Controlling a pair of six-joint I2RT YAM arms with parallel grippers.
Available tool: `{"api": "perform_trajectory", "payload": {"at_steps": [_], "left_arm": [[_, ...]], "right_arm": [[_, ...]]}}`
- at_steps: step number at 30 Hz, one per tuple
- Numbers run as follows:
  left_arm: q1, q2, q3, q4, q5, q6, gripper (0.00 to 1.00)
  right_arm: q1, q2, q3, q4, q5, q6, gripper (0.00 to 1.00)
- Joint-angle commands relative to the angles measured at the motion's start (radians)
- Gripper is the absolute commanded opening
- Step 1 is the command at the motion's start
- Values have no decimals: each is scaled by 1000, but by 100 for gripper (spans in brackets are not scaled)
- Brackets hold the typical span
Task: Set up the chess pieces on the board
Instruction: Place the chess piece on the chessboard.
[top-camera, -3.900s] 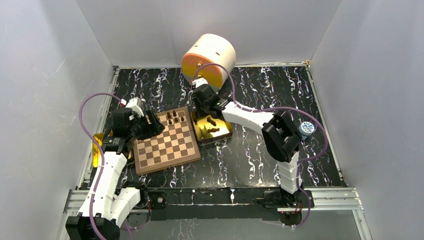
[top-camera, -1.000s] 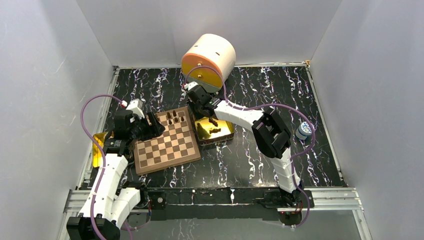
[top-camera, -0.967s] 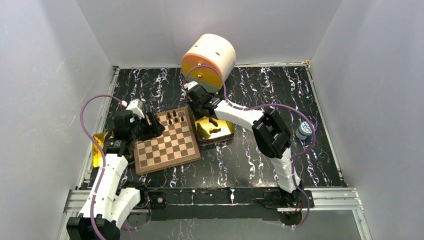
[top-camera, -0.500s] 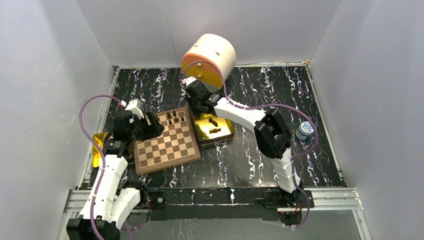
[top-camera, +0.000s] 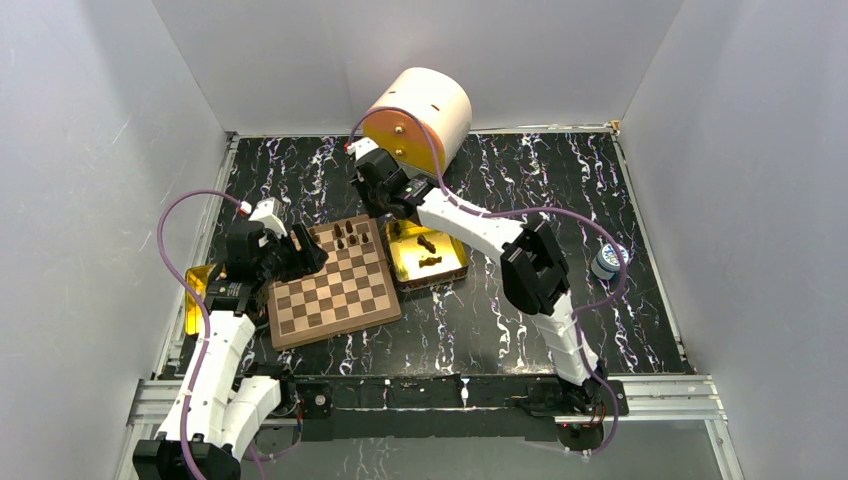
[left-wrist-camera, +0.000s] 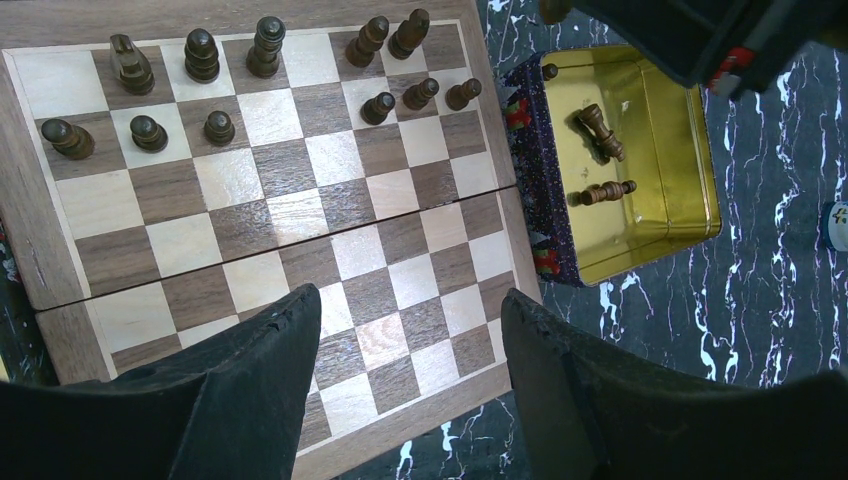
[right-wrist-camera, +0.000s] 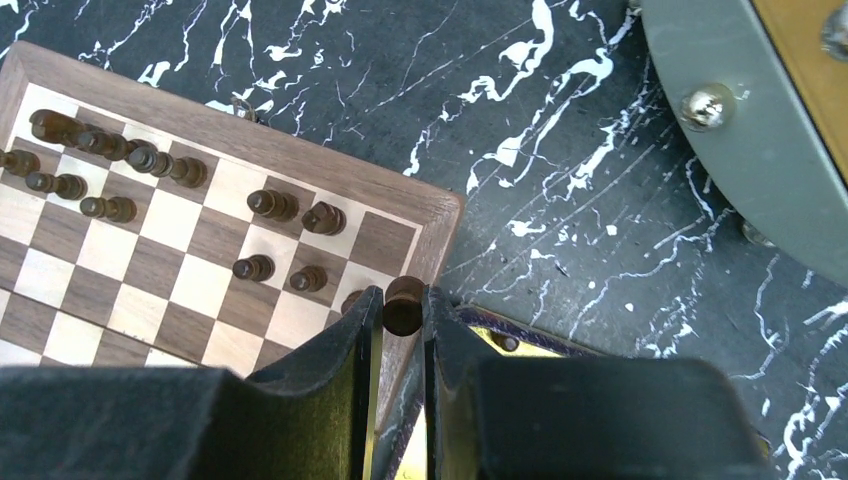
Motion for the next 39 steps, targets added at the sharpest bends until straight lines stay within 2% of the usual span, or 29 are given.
{"api": "perform_trajectory", "payload": {"at_steps": [1,16,39], "left_arm": [[6,-21,-6,2,-10,7,64],[5,-24,-4,2,-13,9,64],[6,-21,-3,2,-11,11,64]], "right_arm": [[11,59,81,26,1,-22,25],[22,203,186,28,-5,-24,26],[35,251,212,7,-17,-22,28]]}}
